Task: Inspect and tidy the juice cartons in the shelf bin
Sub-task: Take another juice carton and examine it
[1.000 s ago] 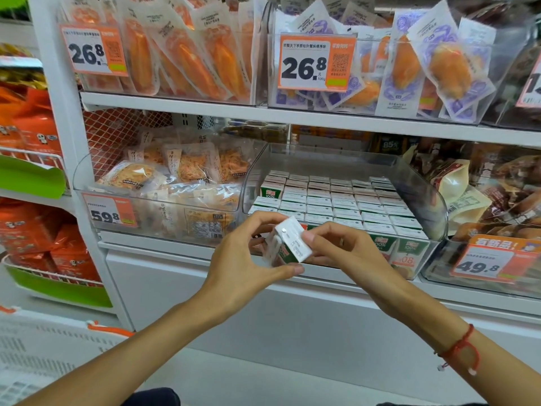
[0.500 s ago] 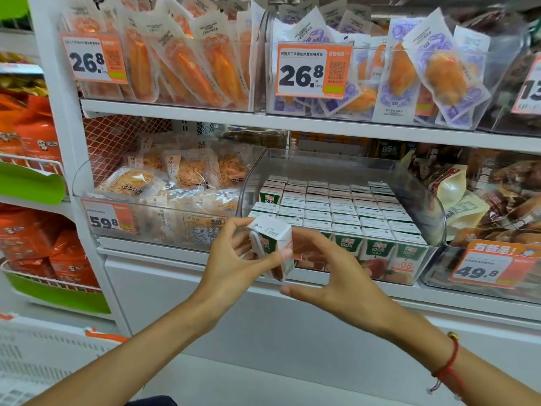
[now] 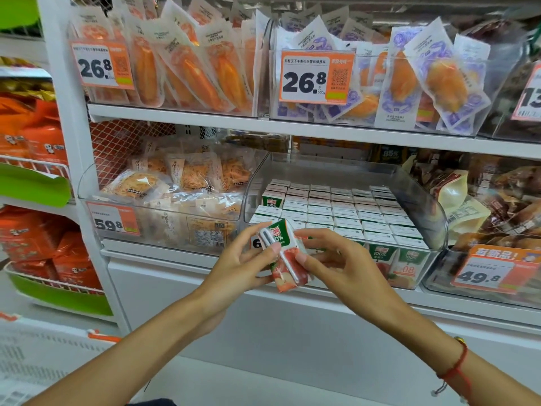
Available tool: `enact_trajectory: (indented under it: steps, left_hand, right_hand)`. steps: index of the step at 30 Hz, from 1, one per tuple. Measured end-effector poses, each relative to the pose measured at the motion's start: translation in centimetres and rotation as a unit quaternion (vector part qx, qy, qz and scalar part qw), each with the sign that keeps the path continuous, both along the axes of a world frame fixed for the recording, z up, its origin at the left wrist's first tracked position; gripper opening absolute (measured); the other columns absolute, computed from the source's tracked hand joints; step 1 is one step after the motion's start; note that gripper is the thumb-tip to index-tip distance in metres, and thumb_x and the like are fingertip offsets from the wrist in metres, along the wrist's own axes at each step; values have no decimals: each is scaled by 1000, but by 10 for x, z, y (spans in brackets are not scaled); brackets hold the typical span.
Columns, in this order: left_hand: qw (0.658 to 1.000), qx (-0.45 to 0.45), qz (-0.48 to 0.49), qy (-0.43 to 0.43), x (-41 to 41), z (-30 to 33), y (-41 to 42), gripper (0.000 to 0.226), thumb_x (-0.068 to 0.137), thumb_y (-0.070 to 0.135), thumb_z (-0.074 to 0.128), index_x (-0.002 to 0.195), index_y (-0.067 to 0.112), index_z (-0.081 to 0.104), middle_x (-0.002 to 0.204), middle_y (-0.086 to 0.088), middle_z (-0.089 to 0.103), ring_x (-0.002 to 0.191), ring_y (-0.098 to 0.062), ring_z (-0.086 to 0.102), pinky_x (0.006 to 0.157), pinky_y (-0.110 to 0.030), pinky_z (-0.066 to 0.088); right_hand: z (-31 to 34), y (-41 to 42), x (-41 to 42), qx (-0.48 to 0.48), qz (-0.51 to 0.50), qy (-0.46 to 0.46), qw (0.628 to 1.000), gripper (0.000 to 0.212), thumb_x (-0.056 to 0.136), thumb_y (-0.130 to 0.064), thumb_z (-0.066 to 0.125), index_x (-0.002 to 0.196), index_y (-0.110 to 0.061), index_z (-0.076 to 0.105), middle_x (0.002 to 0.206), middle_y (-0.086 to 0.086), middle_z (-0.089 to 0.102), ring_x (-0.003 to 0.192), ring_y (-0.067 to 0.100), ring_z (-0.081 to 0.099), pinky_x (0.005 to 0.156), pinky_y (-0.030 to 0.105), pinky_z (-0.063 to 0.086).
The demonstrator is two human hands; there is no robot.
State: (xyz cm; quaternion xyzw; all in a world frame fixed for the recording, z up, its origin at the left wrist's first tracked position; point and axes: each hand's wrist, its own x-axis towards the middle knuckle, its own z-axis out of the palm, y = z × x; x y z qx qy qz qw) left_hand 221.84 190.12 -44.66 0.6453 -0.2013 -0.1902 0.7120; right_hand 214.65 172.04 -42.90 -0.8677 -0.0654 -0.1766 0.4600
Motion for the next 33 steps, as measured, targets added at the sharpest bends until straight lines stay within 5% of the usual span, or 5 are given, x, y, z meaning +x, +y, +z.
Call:
enact_trajectory:
  steps: [8, 16, 21, 28, 33]
  left_hand:
    - [993, -14, 25, 115, 5, 3, 6, 50, 80, 28, 74, 127, 27, 58, 102, -5, 76, 93, -20, 74, 77, -22, 59]
    - [985, 16, -17, 172, 7, 3, 5, 39, 82, 41, 70, 120, 29, 65, 105, -6, 76, 97, -15, 73, 82, -30, 59]
    - [969, -8, -28, 244, 8, 3, 4, 43, 79, 38, 74, 119, 26, 64, 103, -9, 76, 88, -12, 74, 75, -33, 62]
    - [956, -10, 5, 294, 8, 3, 2, 48, 79, 33, 77, 122, 19, 62, 106, -16, 73, 82, -17, 74, 67, -34, 63]
    - [972, -43, 14, 229, 7, 5, 1, 51, 74, 31, 76, 124, 28, 61, 106, -8, 74, 87, -16, 74, 69, -27, 62]
  right_hand:
    - [5, -14, -2, -51, 82, 85, 992, 56, 81, -42, 72, 135, -41, 54, 130, -19, 61, 113, -4, 60, 100, 25, 49]
    - [7, -12, -1, 72, 41, 65, 994, 43, 70, -46, 74, 109, -28, 74, 91, -7, 77, 89, 12, 73, 82, 25, 58]
    - [10, -9, -1, 177, -2, 110, 978, 10, 69, -43, 74, 75, -36, 80, 76, 2, 76, 61, 12, 69, 61, 19, 57]
    - [6, -3, 0, 208, -44, 164, 963, 14, 81, -35, 73, 84, -23, 79, 77, 5, 76, 56, 12, 68, 59, 19, 57]
    - [8, -5, 0, 228, -28, 188, 955, 18, 76, -39, 74, 90, -29, 78, 83, 2, 77, 70, 17, 73, 64, 20, 58]
